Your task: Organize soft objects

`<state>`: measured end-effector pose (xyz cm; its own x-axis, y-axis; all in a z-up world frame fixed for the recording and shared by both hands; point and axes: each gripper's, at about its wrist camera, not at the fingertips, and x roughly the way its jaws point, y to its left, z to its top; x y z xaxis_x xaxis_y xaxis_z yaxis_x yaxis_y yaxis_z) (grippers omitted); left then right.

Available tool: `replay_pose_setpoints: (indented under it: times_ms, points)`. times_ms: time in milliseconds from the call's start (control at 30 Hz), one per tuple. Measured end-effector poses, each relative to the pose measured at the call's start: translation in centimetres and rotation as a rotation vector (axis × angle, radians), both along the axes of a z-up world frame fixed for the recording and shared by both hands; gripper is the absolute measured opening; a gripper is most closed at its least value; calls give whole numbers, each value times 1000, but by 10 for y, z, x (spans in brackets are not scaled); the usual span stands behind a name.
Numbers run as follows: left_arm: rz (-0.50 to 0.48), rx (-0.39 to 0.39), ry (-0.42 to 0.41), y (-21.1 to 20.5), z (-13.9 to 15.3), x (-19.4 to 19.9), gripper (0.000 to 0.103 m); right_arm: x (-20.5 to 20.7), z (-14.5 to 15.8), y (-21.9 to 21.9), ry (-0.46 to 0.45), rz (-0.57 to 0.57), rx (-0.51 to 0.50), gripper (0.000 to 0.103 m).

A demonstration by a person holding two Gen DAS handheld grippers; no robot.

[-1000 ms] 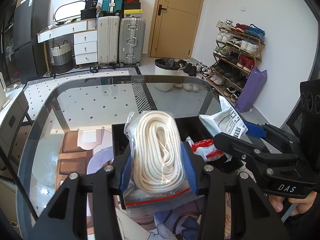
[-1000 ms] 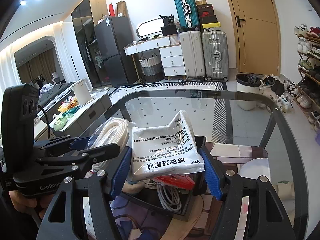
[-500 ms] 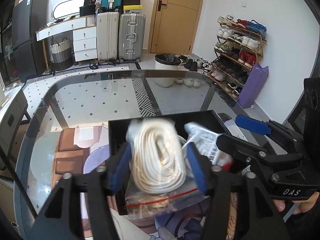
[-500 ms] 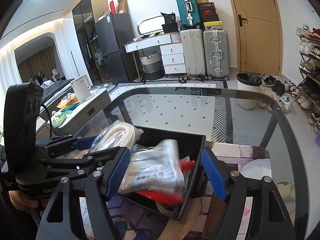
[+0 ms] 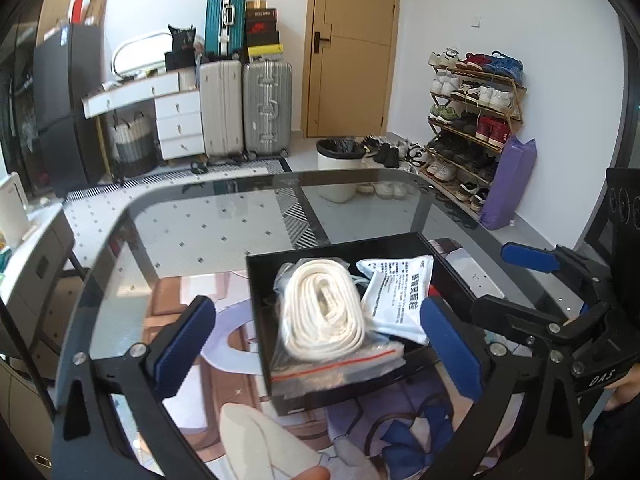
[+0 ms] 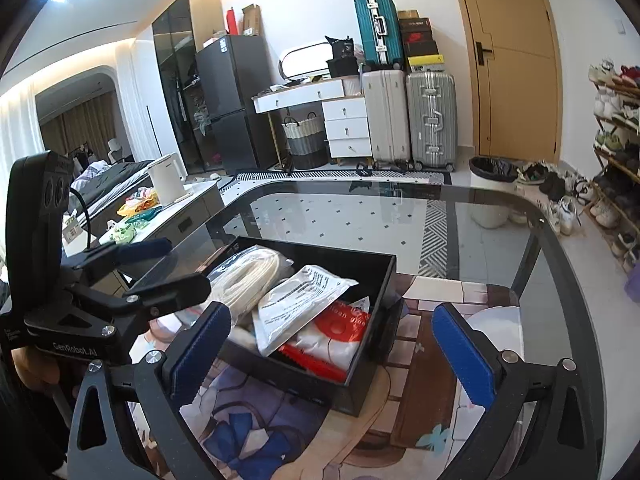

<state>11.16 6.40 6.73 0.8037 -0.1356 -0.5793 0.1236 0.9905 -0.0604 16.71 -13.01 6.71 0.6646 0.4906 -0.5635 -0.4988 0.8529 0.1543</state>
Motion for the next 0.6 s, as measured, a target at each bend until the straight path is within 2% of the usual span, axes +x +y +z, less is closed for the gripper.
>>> replay_pose_setpoints:
  times_ms: [267, 600]
  points:
    - [13, 54, -50, -2, -15, -30, 103, -29, -5, 3, -66, 9, 13, 102]
    - [67, 31, -76, 9, -32, -39, 103, -46, -18, 3, -110, -8, 34, 102]
